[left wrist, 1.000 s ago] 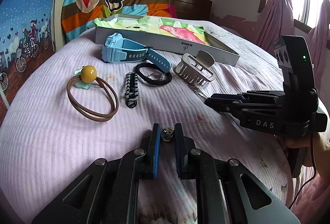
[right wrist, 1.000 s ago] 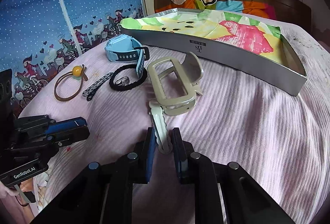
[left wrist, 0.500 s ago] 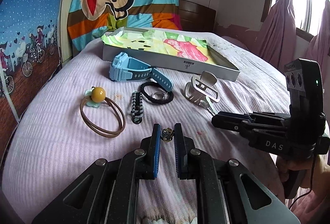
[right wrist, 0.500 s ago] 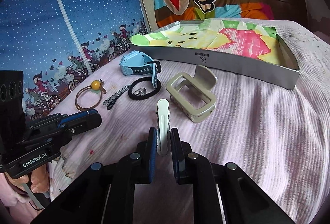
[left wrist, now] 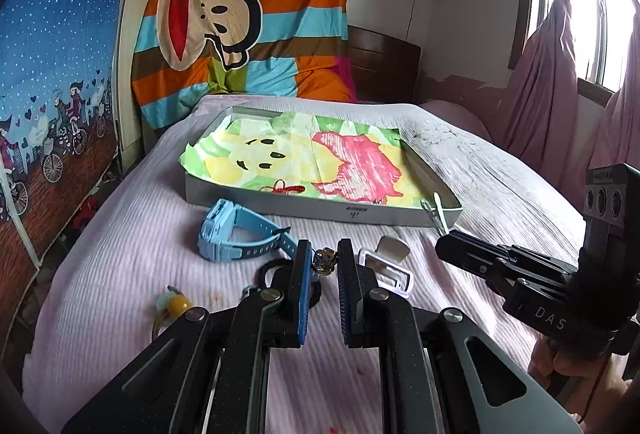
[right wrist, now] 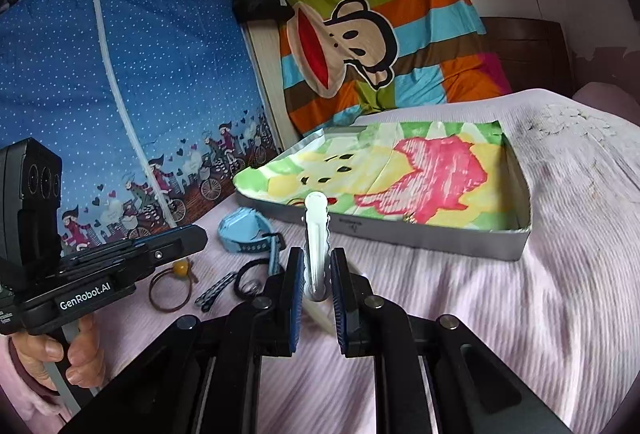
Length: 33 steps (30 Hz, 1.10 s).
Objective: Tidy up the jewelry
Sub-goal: 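Carry the earring and white clip into the tray and open both tools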
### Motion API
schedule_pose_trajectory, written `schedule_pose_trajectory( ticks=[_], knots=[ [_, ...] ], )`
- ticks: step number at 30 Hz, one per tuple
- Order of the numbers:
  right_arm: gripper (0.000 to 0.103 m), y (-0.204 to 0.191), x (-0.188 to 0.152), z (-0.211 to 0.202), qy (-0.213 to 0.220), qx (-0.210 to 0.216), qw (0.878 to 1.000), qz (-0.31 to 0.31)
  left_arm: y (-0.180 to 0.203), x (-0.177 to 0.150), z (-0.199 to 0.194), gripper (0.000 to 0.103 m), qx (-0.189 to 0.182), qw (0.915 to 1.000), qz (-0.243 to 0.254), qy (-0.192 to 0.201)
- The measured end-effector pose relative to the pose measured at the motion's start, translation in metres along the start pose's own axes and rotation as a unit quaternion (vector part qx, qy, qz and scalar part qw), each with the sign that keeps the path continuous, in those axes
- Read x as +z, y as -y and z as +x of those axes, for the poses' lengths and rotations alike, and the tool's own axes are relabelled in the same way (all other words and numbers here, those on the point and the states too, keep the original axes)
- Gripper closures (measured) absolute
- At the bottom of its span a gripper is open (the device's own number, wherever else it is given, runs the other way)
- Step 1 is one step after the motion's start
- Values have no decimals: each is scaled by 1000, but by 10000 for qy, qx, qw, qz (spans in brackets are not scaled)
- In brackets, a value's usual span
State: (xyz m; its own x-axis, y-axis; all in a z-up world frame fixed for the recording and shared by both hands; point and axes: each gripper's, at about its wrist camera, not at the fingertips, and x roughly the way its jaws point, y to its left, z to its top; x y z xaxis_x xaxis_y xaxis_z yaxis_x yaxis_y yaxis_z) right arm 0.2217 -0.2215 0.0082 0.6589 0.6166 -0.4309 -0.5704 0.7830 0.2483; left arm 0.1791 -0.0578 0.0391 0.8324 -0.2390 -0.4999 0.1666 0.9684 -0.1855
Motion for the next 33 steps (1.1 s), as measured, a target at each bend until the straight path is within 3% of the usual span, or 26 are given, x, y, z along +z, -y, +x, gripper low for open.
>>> schedule_pose_trajectory(
  ticks=[8, 15, 21, 33],
  knots=[
    [90, 55, 37, 23, 156, -586, 9980, 186, 0, 44, 54, 93, 62, 9999, -93, -105],
    [90, 79, 38, 59, -226, -877, 9957, 211, -14, 67, 108, 93, 123, 9987, -341, -346],
    [90, 89, 31, 79, -574, -927, 9934, 351, -17, 68, 143, 93, 223, 9975, -241, -631],
    [90, 91, 33, 84, -853, -1000, 9905, 412, -18, 58, 181, 93, 377, 9920, -241, -1177]
  ],
)
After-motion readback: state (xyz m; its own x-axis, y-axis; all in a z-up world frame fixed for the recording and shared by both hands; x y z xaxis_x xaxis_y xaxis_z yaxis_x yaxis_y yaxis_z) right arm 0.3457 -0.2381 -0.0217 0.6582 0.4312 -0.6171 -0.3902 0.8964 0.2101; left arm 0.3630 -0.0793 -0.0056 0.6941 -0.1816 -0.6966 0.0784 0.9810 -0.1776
